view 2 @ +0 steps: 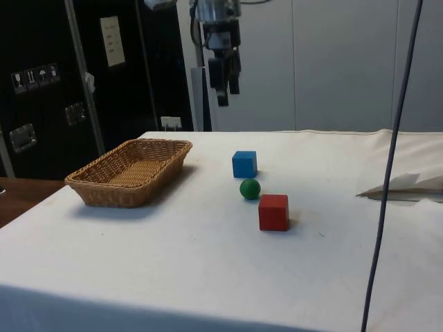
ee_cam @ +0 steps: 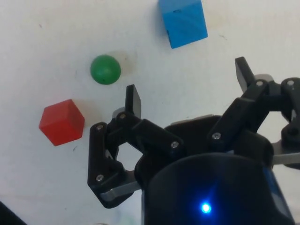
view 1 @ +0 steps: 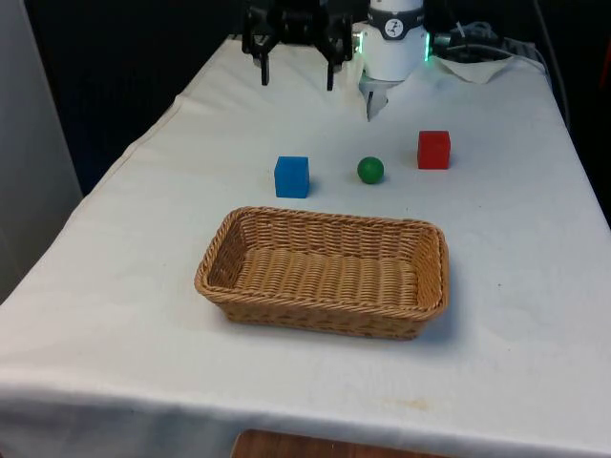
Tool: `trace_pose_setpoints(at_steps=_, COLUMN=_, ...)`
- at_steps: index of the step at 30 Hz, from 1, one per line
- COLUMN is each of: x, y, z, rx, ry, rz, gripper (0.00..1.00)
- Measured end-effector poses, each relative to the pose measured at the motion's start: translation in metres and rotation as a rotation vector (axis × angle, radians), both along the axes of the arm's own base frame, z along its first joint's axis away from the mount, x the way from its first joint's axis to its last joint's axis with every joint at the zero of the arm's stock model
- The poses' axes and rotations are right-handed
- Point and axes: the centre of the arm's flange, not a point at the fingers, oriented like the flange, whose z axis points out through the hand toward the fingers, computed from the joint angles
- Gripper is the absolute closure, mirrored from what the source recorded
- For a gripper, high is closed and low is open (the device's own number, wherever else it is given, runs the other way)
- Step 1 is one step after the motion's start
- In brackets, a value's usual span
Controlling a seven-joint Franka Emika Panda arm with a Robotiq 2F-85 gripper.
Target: Place all non-red objects into the basket.
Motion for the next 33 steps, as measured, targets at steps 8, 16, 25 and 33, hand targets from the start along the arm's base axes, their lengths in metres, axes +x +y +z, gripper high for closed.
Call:
trace_pose_setpoints(at_steps=8, x=-0.011, y=0.007, z=-0.025, rx=-0.004, ry=0.01, rz=-0.03, gripper=0.0)
trace_pose_setpoints(at_steps=16, x=-0.01, y=0.01, z=-0.052, rx=-0.023, ry=0.004, rz=-0.034, gripper=0.0)
trace_pose_setpoints(at_steps=25, x=-0.003, y=0.006, z=-0.075, rx=-0.048, ry=-0.002, rz=0.016, gripper=0.0)
trace_pose_setpoints(at_steps=33, x=-0.006, y=-0.001, z=-0.089, rx=-0.044, ry=-0.011, rz=0.059, gripper=0.0)
